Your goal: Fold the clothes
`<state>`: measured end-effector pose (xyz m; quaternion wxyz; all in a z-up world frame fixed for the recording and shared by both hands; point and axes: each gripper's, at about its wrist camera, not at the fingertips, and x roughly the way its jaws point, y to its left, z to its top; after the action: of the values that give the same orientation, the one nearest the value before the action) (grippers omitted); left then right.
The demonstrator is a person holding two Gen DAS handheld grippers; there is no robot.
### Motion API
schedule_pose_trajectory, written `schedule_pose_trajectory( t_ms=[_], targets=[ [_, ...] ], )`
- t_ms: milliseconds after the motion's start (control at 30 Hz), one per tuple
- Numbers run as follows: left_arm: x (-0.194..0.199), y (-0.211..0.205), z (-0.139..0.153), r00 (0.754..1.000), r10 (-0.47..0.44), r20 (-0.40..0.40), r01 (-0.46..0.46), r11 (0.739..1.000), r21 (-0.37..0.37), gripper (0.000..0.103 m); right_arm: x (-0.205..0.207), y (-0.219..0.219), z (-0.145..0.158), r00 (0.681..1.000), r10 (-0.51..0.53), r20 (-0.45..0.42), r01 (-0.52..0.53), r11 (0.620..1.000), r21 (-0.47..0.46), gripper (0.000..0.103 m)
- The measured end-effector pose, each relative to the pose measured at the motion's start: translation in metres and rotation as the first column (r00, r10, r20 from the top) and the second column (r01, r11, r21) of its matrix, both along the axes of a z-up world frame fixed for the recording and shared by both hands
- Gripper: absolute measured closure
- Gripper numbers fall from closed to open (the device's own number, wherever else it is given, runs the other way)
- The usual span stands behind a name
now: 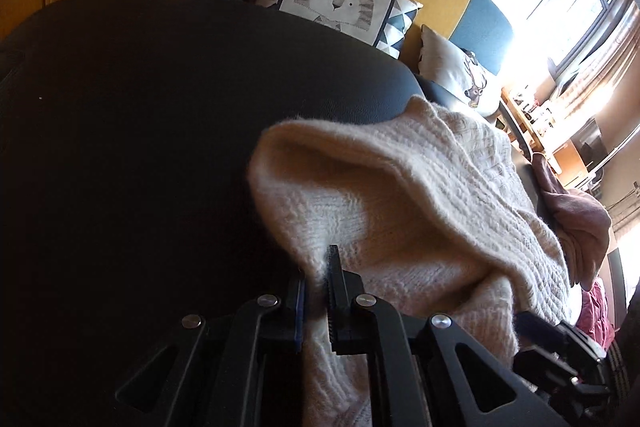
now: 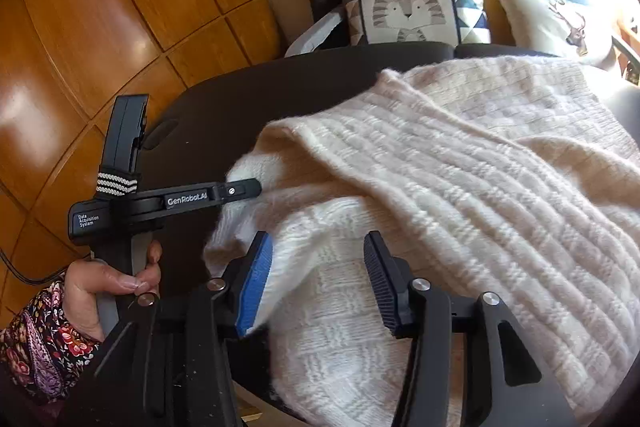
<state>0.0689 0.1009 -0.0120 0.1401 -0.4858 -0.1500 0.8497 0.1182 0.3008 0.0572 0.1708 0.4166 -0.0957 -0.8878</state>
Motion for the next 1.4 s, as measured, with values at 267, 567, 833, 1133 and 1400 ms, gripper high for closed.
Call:
schedule_pose_trajectory(
  t_ms=[267,567,833,1133,1400],
  targets=[
    [0.006,-0.009,-0.002,0.999,0.025,0.031,-0.026,0.999,0.047,0.094,-0.01,-0.004,0.003,0.999,0.037,0.01,-0.037,0.996,0.076,0.049],
    [0.054,-0.044,0.012,0.994,0.111,0.014,-0.112,0.982,0.155,0.087,-0.066,-0.064,0.019,0.95,0.311,-0.012,-0.286,0.889,0.358,0.038],
    [0.114,-0.032,-0.007,0.995,0.057,0.076,-0.075,0.961,0.264,0.087,-0.096,-0.133,0.001,0.852,0.502,0.15,-0.515,0.752,0.412,0.038],
    [0.126,-0.023,-0.027,0.991,0.034,0.131,-0.068,0.96,0.27,0.087,-0.121,-0.182,-0.035,0.731,0.602,0.321,-0.656,0.493,0.571,0.038],
    [0.115,-0.029,-0.025,0.992,0.007,0.127,-0.043,0.958,0.282,0.087,-0.145,-0.175,-0.064,0.773,0.516,0.368,-0.634,0.634,0.443,0.036]
  ],
)
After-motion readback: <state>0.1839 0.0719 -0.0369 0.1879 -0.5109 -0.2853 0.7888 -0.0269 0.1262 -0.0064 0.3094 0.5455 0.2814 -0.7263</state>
